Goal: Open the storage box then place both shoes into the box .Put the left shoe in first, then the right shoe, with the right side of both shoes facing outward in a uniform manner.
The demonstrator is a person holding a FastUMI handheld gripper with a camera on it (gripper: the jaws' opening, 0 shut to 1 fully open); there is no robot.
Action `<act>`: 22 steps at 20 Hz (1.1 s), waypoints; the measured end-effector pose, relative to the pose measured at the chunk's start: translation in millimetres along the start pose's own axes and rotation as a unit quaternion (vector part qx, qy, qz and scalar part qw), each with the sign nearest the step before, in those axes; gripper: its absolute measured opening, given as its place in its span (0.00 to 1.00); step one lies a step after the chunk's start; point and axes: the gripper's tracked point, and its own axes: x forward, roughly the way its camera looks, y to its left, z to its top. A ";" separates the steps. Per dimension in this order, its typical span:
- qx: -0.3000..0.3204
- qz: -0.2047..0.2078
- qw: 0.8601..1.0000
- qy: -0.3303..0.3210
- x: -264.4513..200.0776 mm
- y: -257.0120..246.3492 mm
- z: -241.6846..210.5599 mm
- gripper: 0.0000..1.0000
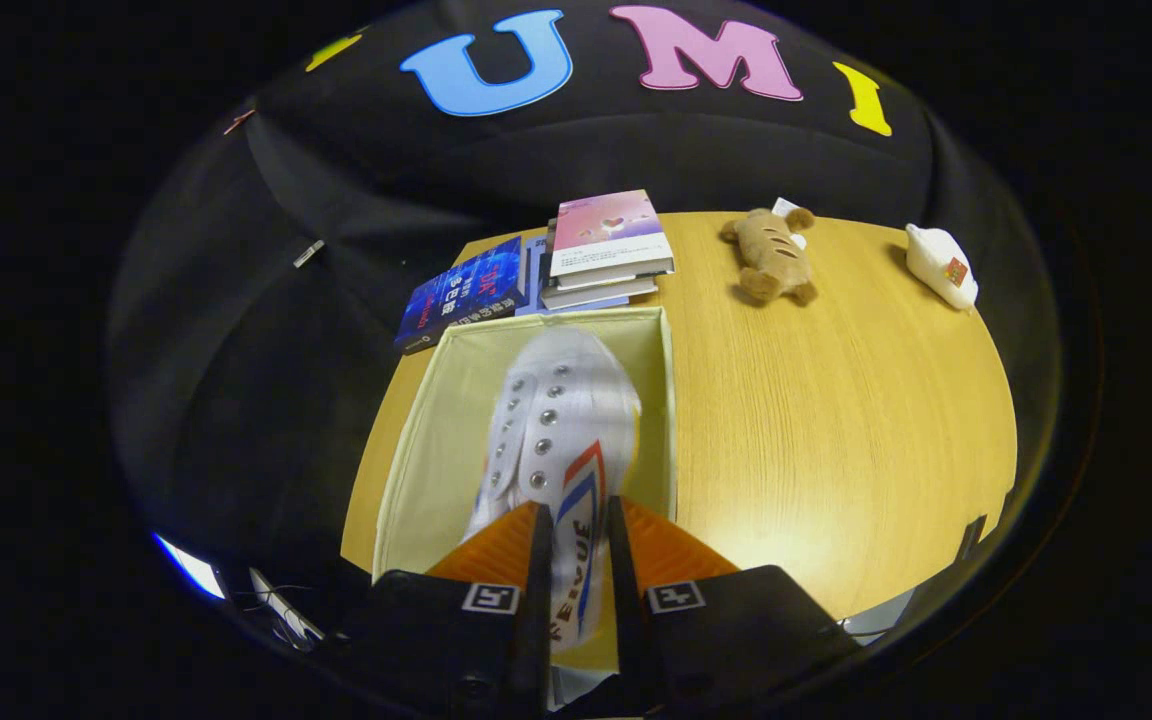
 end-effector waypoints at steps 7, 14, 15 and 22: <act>-0.086 0.008 0.992 -0.091 -49.8 -19.0 44.8 0.88; -0.125 0.006 0.974 -0.187 -123.9 -88.3 87.7 0.99; -0.131 0.004 0.970 -0.203 -134.5 -99.6 94.0 0.99; -0.147 0.016 0.939 -0.310 -209.7 -158.3 132.7 0.99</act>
